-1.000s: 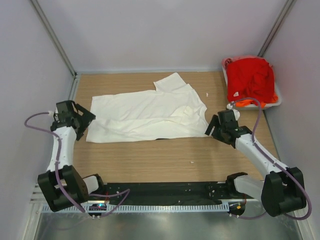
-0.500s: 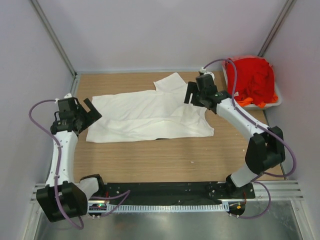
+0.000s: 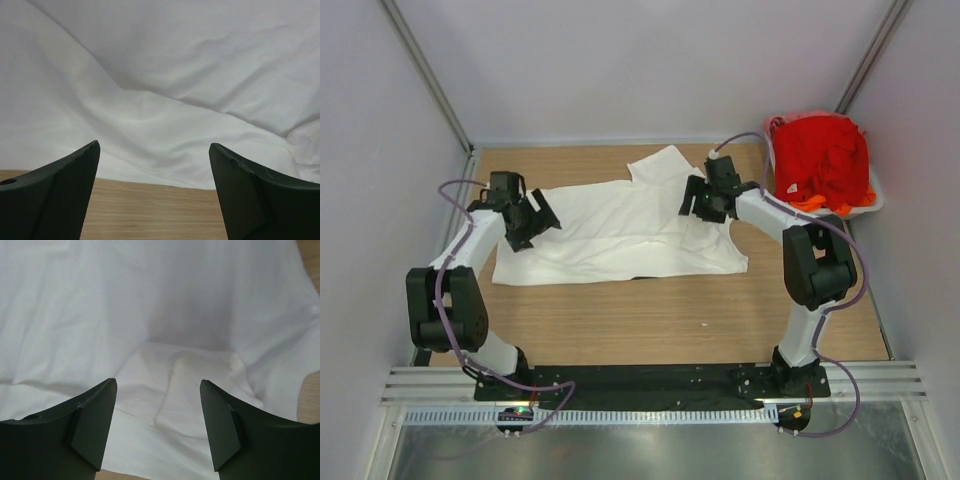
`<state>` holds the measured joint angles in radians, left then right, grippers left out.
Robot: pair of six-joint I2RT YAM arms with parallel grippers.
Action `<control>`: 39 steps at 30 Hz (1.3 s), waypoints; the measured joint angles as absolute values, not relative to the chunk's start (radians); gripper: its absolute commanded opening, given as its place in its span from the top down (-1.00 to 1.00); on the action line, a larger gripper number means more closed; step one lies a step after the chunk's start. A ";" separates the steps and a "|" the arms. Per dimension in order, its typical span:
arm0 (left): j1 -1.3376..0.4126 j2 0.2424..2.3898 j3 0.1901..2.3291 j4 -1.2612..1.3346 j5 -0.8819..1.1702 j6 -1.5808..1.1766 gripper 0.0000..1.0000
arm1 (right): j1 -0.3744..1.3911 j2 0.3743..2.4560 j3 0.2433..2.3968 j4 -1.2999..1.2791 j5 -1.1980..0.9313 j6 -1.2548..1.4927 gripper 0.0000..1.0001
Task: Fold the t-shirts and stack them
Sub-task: Fold the tshirt
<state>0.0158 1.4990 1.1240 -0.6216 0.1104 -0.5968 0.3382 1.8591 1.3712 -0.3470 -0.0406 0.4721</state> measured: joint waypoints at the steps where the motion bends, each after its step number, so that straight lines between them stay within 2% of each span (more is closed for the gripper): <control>1: 0.004 1.531 1.115 -0.600 0.115 -0.614 -0.77 | 0.339 1.859 1.333 -0.330 -0.050 0.478 -0.47; 8: -0.049 1.676 0.994 -0.493 0.115 -0.678 -0.73 | 0.341 1.807 1.089 -0.198 -0.064 0.517 -0.49; 19: -0.059 1.523 0.794 -0.289 0.103 -0.704 -0.73 | 0.350 1.561 0.724 0.019 0.054 0.677 -0.56; 25: -0.071 1.378 0.727 -0.427 0.125 -0.701 -0.80 | 0.366 1.464 0.670 -0.068 0.093 0.715 -0.57; 30: -0.070 1.213 0.861 -0.638 0.148 -0.650 -0.99 | 0.373 1.468 0.838 -0.367 0.157 0.643 -0.60; 34: -0.070 1.121 1.050 -0.710 0.168 -0.564 -0.99 | 0.373 1.540 1.149 -0.493 0.220 0.556 -0.64; 39: -0.070 0.978 1.016 -0.775 0.158 -0.490 -0.99 | 0.373 1.763 1.563 -0.540 0.288 0.463 -0.64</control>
